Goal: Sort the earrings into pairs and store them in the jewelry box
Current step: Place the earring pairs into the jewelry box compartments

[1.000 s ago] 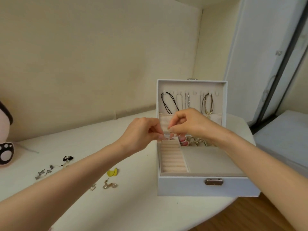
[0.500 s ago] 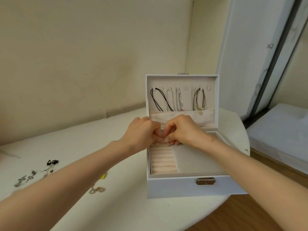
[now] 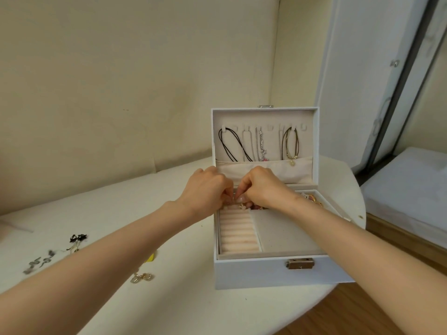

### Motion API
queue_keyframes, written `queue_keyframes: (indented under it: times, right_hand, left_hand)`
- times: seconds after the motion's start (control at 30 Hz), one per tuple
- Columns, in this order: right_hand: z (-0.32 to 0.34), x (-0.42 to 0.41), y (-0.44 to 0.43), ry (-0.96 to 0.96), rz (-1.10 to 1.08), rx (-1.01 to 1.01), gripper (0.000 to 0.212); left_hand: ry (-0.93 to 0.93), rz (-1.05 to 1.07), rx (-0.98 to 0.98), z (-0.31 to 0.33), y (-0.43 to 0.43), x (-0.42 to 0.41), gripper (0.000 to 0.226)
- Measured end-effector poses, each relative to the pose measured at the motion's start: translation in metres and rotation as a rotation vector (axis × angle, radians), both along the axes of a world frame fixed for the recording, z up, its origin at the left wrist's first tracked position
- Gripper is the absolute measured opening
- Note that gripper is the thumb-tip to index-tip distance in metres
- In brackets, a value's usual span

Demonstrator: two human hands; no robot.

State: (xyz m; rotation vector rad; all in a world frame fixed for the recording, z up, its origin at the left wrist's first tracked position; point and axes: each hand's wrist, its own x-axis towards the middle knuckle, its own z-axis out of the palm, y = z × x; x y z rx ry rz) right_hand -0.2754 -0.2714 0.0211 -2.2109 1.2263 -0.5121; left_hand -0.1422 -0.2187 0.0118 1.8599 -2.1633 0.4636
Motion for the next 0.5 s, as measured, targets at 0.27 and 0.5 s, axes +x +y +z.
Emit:
queue_keyframes:
  times: [0.27, 0.5]
  right_hand:
    - [0.0005, 0.0054, 0.0004, 0.068, 0.013, -0.005, 0.009]
    - [-0.0044, 0.0093, 0.0005, 0.071, 0.013, -0.082, 0.013]
  left_hand:
    - [-0.034, 0.019, -0.048, -0.0043, 0.0005, -0.0036, 0.018]
    - [-0.025, -0.005, -0.003, -0.0022, 0.007, 0.0014, 0.022]
